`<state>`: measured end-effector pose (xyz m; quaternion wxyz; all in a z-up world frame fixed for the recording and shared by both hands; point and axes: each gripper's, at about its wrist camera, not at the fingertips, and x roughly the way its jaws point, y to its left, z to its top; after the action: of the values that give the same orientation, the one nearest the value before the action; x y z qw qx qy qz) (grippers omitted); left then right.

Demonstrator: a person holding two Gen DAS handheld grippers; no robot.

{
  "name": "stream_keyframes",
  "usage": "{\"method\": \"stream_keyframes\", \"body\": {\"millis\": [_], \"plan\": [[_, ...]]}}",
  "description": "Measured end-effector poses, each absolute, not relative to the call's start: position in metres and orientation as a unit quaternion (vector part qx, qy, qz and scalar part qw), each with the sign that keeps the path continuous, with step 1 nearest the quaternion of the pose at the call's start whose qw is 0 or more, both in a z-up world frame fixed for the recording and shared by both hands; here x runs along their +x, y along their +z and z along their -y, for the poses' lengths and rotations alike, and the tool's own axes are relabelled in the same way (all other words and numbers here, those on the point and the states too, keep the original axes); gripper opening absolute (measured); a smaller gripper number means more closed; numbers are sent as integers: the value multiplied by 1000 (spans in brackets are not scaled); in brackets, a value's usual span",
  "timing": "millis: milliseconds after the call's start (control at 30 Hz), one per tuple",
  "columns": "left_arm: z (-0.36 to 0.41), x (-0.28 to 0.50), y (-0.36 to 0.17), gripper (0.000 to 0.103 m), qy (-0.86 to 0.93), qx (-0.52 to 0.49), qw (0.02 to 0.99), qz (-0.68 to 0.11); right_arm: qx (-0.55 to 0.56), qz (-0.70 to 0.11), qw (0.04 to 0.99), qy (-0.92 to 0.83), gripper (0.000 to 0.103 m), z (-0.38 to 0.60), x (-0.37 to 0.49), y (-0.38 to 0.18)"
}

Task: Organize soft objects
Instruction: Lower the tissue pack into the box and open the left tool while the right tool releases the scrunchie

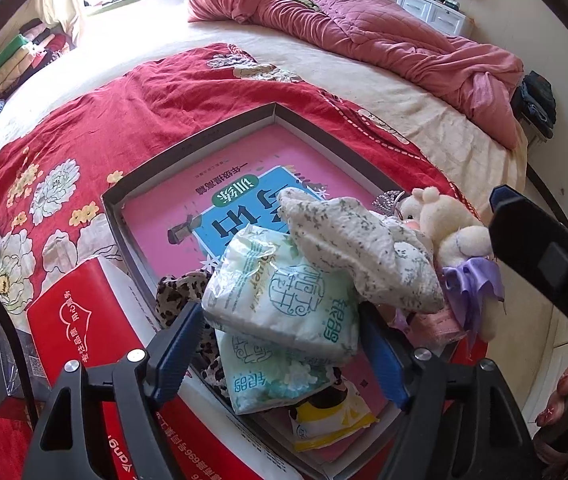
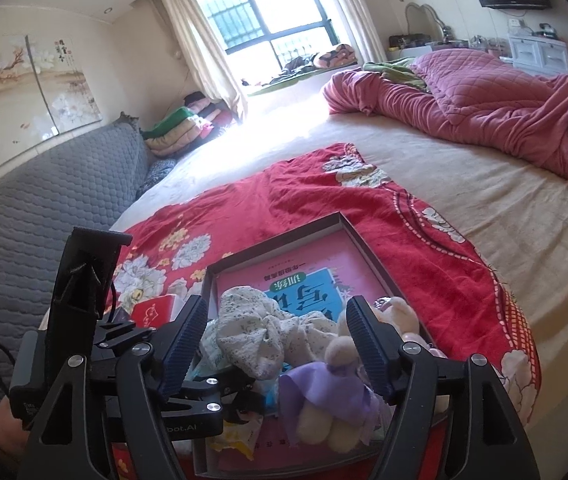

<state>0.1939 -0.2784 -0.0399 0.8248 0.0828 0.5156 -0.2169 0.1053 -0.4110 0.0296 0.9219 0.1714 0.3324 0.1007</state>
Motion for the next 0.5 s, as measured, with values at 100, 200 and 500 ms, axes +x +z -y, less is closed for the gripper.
{"method": "stream_keyframes", "body": {"millis": [100,200,500], "plan": [[276,196,-46,77,-211,78,821,-525,169,-336,923,87,74,415,105,27],[279,195,-46,77,-211,85,822,-522,164,-339,923,79,74,417,105,25],[282,201,-48,77,-205,87,824,-521,179,-363,912,69,74,422,105,9]]}}
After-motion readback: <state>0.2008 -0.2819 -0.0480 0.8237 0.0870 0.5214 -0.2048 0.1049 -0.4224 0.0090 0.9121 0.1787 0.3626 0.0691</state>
